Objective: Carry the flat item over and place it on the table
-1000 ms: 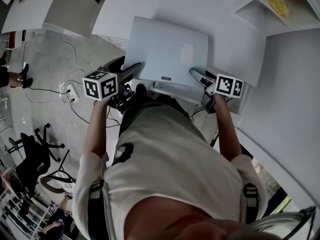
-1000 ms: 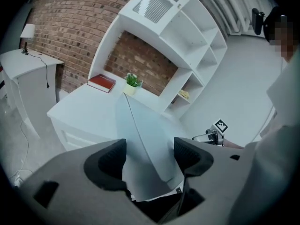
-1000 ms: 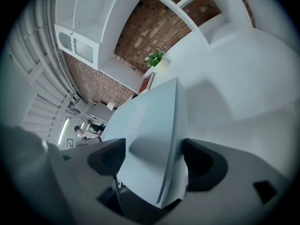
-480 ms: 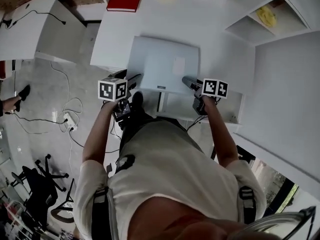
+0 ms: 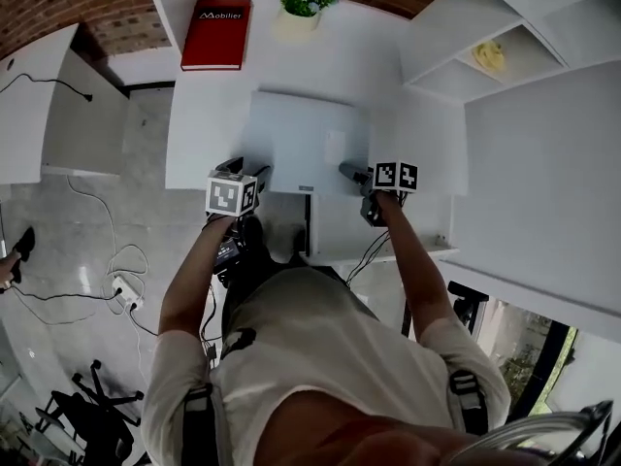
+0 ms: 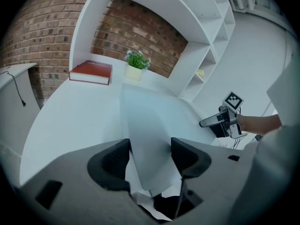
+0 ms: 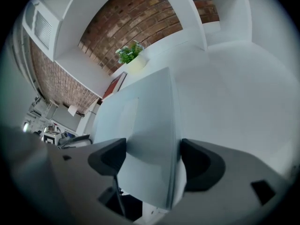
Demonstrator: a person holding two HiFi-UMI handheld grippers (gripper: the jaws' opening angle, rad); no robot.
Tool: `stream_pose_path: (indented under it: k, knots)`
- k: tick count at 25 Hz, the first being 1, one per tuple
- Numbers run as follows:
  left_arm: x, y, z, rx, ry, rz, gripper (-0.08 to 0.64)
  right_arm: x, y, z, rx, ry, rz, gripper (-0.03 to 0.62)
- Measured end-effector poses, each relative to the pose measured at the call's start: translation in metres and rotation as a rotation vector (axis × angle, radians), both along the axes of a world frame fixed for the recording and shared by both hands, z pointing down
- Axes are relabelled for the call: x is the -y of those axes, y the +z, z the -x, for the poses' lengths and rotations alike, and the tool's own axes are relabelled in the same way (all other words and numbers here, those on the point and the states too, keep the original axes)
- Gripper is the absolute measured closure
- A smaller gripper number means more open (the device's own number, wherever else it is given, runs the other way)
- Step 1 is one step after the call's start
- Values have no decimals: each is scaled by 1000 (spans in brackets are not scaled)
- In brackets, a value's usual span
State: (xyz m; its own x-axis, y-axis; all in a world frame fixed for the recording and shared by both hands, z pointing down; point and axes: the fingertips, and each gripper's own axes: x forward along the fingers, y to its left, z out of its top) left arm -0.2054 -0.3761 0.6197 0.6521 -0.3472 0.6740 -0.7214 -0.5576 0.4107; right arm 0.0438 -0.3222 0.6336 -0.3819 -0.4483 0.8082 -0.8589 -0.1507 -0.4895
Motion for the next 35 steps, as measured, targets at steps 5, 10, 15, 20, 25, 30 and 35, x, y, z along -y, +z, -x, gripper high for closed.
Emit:
stream_pose_path:
  k: [5,10,15,20,25,30,35]
  knots:
    - [39,2,-8,2,-10,-40,270,36,3,-8,-56,3,-53,221]
    - [71,2,-19,-7,-36,-34,270,74,1,-24,-104,22,-89,207]
    - [96,2,-26,-11,-56,-37,270,102,-3,-35,-185,48,-148,204]
    - [116,4,-32,-1,-74,-21,270,124,-6,-44,-260,73,-155,204]
    - [128,1,-39,9,-78,43,268,131,-14,-51,-285,143,-99,206]
    - [115,-23,-18,-116,-135,54,235,113,-43,-38,-177,163,-216,204]
    - [18,-75,37,-383,-155,74,235,22,-120,28,399,333,-400,269]
